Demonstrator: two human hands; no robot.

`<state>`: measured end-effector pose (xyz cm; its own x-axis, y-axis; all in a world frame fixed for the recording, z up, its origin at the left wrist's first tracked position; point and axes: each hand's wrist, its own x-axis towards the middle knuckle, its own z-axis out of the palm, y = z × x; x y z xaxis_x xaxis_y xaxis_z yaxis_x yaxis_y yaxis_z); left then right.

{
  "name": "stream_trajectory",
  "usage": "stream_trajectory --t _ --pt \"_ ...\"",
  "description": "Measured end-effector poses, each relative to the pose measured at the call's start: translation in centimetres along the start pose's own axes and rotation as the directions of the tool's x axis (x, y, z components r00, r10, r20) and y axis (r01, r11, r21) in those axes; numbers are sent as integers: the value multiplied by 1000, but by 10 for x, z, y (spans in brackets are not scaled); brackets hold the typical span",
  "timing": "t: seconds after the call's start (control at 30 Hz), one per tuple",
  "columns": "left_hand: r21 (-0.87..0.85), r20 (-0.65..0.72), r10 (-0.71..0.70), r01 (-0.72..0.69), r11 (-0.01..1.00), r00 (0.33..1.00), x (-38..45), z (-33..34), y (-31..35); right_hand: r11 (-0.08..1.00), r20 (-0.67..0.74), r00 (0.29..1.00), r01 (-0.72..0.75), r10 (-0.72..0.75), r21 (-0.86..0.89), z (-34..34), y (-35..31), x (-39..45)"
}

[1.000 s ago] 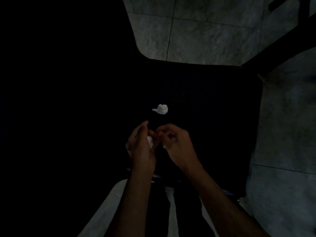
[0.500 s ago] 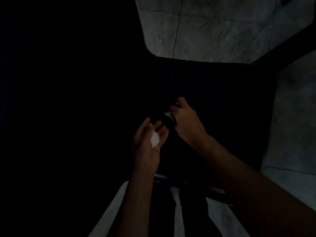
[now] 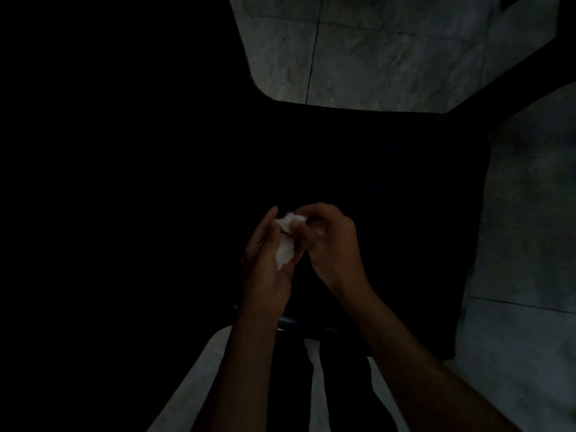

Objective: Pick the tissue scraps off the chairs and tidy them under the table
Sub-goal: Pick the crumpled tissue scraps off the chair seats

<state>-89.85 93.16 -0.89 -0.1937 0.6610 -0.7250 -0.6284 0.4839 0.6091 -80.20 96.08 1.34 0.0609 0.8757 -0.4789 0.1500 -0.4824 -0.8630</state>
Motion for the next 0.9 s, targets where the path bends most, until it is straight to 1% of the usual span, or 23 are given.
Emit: stream_trajectory --t 0.03,0.13,0.27,0.33,0.4,0.5,0.57,0.6,0.67,0.73,0.83,0.9 --pt "32 7 26 -26 999 1000 -1 1 -1 1000 24 1000 7 -7 2 4 -2 -2" --pt "64 14 57 -58 996 998 -5 4 -1 994 56 998 -16 10 109 11 -8 -6" --pt "85 -11 78 -77 993 997 -9 14 1 996 107 994 -13 3 92 12 -9 -12" --pt "115 -50 66 -60 992 997 -11 18 2 999 135 990 38 -36 -6 9 -7 -13" --pt "149 -86 64 -51 988 994 -13 21 3 979 180 981 108 -77 -173 6 -3 -14" --pt "172 -125 73 -51 984 989 -17 22 1 916 188 980 127 -58 -380 -2 1 -18" --pt "166 -104 76 -58 984 992 -19 23 1 890 188 981 119 -38 -440 -9 1 -23" --pt "179 -94 89 -71 981 992 -20 24 2 907 191 981 107 -30 -407 -11 1 -26" --pt "220 -68 114 -96 971 991 -21 27 4 965 173 985 64 -20 -255 -15 -1 -33" --pt "246 -33 107 -96 965 994 -25 34 6 995 125 992 18 -6 -97 -21 -6 -42" --pt "266 -39 106 -92 960 994 -34 44 12 995 18 999 -31 30 93 -35 -18 -55" --pt "288 -77 113 -86 954 991 -42 50 21 989 -67 997 -40 50 139 -47 -29 -62"
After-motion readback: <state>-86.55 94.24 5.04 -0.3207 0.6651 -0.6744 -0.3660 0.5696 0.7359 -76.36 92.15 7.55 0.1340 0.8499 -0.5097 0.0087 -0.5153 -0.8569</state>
